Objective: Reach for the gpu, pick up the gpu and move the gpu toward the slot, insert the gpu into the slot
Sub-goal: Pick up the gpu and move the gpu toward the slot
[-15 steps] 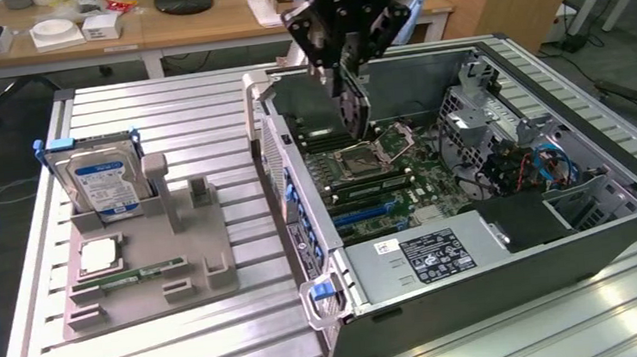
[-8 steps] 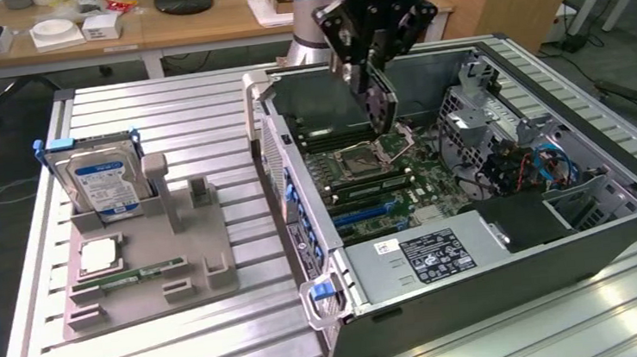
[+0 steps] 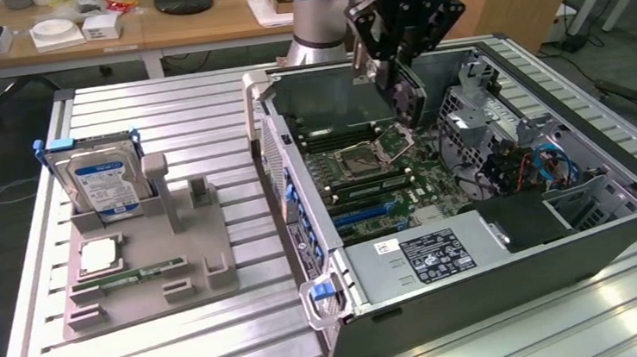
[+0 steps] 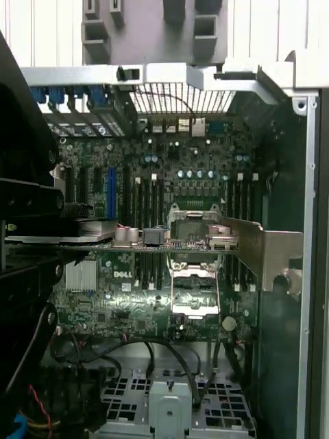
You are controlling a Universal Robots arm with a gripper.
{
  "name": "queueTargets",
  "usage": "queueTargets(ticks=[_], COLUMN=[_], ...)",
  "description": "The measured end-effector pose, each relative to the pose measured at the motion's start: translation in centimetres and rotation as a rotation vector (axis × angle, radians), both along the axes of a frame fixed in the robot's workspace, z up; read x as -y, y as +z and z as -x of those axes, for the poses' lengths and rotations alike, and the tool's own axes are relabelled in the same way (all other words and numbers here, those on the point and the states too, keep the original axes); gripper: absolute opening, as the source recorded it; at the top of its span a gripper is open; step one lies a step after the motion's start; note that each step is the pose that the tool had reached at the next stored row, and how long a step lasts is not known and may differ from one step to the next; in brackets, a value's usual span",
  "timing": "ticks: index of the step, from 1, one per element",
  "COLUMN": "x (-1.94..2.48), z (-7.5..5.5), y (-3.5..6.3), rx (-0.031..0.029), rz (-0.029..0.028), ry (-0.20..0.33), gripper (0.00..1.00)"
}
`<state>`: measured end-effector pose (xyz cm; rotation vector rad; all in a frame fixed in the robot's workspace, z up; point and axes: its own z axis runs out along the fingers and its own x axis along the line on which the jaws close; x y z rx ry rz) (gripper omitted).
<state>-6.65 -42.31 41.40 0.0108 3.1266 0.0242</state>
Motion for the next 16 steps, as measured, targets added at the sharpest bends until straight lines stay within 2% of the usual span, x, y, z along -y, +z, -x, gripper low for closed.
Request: queueTargets(ticks=[16], x=[0.06], z=[-7.2], y=[-0.18], rx=[-0.0001], rz=[-0.001], ry=[0.0], gripper=[0.27])
